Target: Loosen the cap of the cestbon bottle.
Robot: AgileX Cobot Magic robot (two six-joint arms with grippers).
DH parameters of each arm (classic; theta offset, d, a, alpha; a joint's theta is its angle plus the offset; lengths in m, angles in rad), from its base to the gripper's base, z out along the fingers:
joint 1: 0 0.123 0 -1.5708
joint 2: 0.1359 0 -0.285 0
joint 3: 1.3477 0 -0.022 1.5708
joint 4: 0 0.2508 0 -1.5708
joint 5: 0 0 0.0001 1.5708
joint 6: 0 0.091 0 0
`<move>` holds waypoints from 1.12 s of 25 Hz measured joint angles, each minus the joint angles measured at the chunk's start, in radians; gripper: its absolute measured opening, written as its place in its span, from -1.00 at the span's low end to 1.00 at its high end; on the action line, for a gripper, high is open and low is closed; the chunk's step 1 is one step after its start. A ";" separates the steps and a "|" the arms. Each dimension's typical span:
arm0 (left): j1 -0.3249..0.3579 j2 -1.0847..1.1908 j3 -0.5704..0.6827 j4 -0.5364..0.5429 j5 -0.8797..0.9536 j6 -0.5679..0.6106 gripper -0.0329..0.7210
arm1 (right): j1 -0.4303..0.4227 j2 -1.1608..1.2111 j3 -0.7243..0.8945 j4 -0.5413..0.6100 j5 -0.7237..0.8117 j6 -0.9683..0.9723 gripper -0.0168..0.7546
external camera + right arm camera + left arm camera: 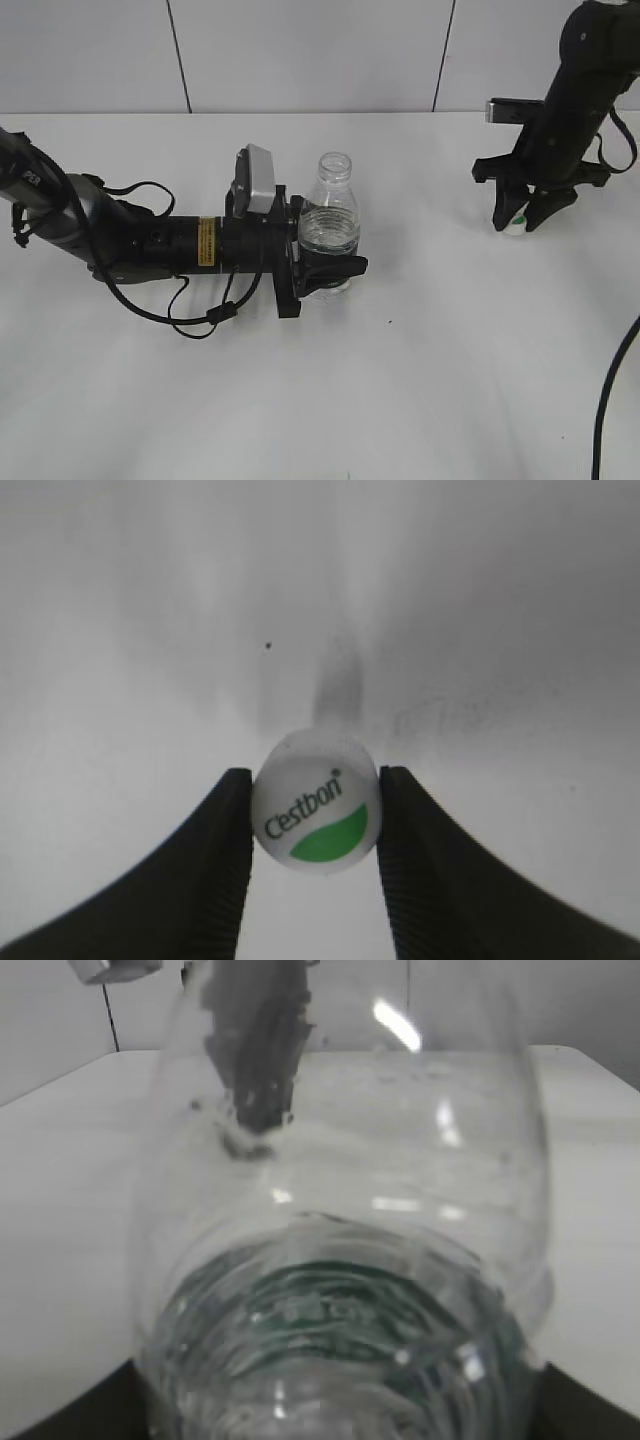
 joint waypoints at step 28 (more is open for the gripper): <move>0.000 0.000 0.000 0.001 0.003 0.000 0.15 | 0.000 0.014 -0.114 0.002 0.110 0.007 0.47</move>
